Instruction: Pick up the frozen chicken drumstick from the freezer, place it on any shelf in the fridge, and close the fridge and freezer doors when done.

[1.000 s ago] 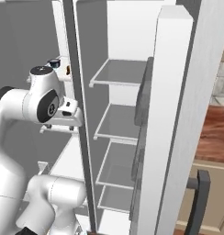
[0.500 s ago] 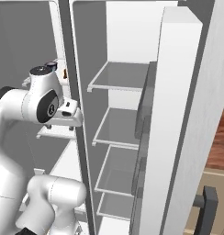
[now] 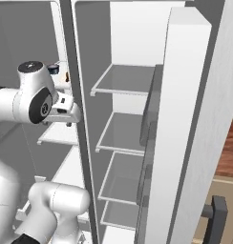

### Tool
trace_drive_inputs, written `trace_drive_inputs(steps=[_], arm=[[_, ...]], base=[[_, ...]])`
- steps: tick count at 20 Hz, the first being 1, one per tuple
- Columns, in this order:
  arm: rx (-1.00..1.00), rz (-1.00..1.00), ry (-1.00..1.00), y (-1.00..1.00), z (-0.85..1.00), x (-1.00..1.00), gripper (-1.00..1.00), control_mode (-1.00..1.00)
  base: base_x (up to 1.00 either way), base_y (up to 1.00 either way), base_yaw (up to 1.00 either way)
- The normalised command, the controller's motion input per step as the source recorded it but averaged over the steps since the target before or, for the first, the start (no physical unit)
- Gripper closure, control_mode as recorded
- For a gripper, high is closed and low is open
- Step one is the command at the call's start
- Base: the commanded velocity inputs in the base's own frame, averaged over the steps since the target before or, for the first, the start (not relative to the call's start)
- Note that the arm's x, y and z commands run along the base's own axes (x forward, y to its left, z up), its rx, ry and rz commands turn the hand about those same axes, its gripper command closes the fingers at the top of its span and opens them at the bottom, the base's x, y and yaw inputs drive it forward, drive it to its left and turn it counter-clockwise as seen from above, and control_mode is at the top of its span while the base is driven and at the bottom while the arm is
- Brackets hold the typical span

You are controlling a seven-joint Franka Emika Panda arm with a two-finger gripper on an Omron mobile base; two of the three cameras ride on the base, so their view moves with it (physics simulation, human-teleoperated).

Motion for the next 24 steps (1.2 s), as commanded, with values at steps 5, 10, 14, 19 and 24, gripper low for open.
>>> trace_drive_inputs(steps=[5,10,14,19,24], arm=[[-0.06,-0.06,-0.20,0.72,0.53,0.04,-1.00,-1.00],[0.00,-0.05,-0.11,0.38,0.54,0.11,-1.00,-1.00],[0.03,0.00,-0.11,0.01,0.40,0.39,-1.00,-1.00],[0.04,0.00,-0.01,0.00,0.28,0.83,-1.00,-1.00],[0.00,0.00,-0.01,0.06,0.01,0.83,-1.00,-1.00]], base=[[0.00,0.00,0.00],[0.00,0.00,0.00],[0.00,0.00,0.00],[0.00,0.00,0.00],[0.00,0.00,0.00]])
